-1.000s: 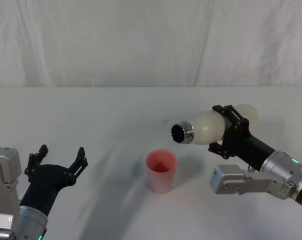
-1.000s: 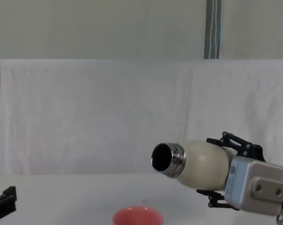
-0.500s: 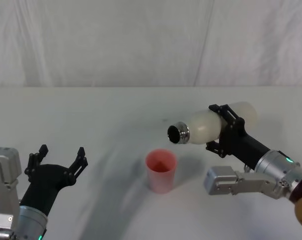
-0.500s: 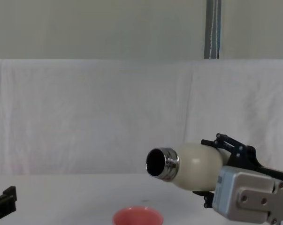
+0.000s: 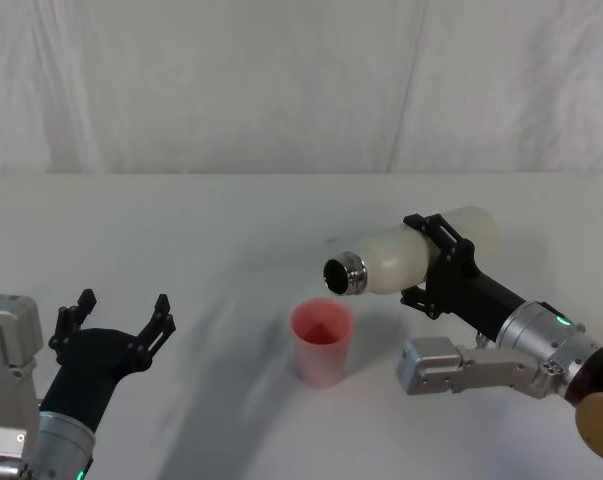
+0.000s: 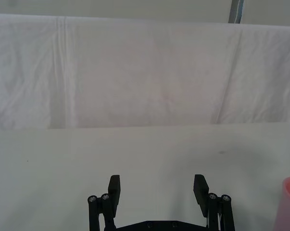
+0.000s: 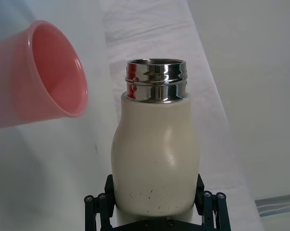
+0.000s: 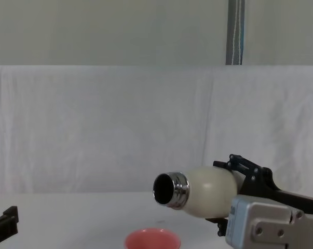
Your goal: Grasp the thermos with one hand and pour water into the cup lid.
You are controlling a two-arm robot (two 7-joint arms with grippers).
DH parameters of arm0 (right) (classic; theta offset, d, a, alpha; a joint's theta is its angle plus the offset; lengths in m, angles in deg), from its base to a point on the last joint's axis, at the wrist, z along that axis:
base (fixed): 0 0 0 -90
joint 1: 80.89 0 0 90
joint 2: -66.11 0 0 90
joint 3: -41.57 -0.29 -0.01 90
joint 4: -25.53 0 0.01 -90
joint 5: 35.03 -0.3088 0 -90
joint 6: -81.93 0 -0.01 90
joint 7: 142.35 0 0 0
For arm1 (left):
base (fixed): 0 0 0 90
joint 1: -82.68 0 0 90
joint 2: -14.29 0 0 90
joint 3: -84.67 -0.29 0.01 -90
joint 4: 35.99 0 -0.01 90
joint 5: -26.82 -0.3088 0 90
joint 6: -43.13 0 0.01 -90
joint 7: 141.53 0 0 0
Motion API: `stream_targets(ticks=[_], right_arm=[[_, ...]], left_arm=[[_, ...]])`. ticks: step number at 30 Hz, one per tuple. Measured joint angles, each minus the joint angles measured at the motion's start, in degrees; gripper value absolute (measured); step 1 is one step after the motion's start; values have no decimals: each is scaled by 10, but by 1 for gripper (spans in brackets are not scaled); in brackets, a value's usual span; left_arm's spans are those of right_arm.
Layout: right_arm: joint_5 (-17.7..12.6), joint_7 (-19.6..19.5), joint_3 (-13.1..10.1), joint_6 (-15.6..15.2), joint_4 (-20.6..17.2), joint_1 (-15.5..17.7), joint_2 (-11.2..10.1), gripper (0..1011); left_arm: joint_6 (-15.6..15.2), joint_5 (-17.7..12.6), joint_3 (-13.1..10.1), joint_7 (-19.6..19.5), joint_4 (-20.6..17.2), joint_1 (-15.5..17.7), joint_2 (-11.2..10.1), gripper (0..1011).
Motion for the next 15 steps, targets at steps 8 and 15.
stream_targets(ticks=[8,15], right_arm=[[7,-6,7,3,6,-6,-1,950],[20,-17,12,1,9,-9,-4,950]], left_arm=[[0,0,0,0,0,0,0,1001],[0,0,0,0,0,0,0,1001]])
